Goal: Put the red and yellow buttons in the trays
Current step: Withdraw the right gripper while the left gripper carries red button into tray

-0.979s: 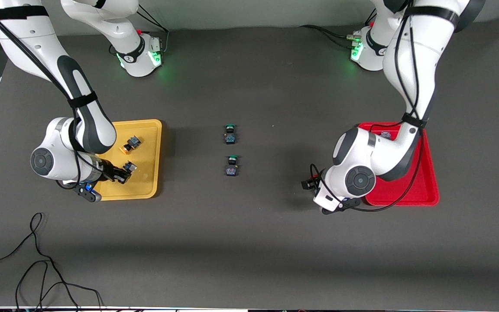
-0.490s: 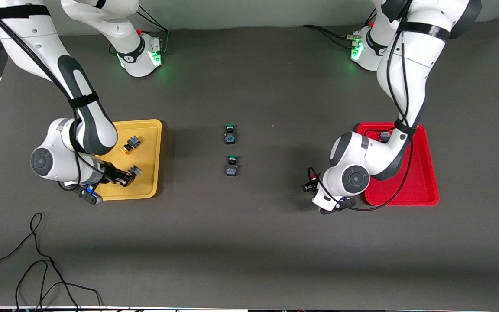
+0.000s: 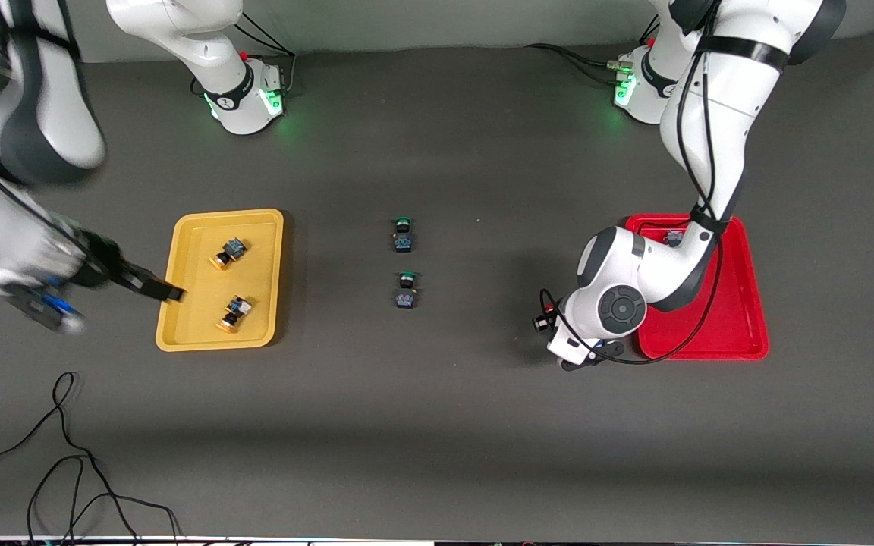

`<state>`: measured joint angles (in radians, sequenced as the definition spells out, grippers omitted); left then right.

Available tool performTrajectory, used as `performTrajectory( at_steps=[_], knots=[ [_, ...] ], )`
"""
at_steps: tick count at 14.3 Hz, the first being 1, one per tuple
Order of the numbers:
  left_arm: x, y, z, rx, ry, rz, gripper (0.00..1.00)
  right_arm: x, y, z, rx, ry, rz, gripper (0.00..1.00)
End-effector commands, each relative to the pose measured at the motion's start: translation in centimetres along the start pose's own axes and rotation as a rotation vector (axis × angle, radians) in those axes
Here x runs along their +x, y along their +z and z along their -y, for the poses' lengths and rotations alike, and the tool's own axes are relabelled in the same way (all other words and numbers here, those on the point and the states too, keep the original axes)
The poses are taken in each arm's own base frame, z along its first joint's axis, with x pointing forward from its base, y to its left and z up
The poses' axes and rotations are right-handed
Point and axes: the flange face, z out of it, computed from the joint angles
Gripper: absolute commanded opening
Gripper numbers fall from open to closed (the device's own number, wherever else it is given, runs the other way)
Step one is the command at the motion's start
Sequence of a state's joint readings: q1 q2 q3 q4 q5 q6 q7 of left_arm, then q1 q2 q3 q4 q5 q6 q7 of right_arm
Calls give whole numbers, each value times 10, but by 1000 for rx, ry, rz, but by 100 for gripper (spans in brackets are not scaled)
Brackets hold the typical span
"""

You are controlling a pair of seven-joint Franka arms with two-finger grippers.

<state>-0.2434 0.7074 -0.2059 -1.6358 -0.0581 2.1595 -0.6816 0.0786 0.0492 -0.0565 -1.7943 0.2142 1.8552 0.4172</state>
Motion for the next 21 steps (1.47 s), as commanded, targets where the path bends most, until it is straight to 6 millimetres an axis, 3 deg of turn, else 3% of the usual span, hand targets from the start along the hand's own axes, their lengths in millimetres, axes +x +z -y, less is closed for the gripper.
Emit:
performTrajectory(
  at_steps=[1,3,5,6,8,9,11,14,15,17,20,21],
  knots=[
    [-29,-74,3,29,-15,7,0,-40,-61,-7,26,-142,-59,100],
    [-55,-139,15,73,-21,27,0,-55,-87,-18,-49,-281,-106,100],
    [-89,-203,38,132,-34,26,0,-63,-99,-24,-77,-376,-123,100],
    [-100,-228,59,151,-42,32,0,-62,-94,-31,-83,-368,-105,100],
    [-100,-248,106,181,52,49,0,-63,-78,-36,-94,-370,-91,100],
    [-91,-245,138,187,72,50,0,-64,-75,-37,-120,-388,-103,100],
    [-63,-211,192,183,122,41,0,-63,-74,-36,-155,-482,-122,100],
    [-8,-121,248,173,176,54,0,-61,-73,-35,-155,-503,-127,100],
    [7,-92,258,159,194,63,0,-61,-72,-34,-154,-506,-125,100],
    [29,-54,281,124,184,47,0,-61,-70,-34,-155,-505,-120,100],
    [34,-39,283,121,188,49,0,-60,-70,-32,-154,-507,-125,100],
    [34,-35,283,122,189,55,28,-59,-69,-32,-154,-508,-125,100]
  ],
)
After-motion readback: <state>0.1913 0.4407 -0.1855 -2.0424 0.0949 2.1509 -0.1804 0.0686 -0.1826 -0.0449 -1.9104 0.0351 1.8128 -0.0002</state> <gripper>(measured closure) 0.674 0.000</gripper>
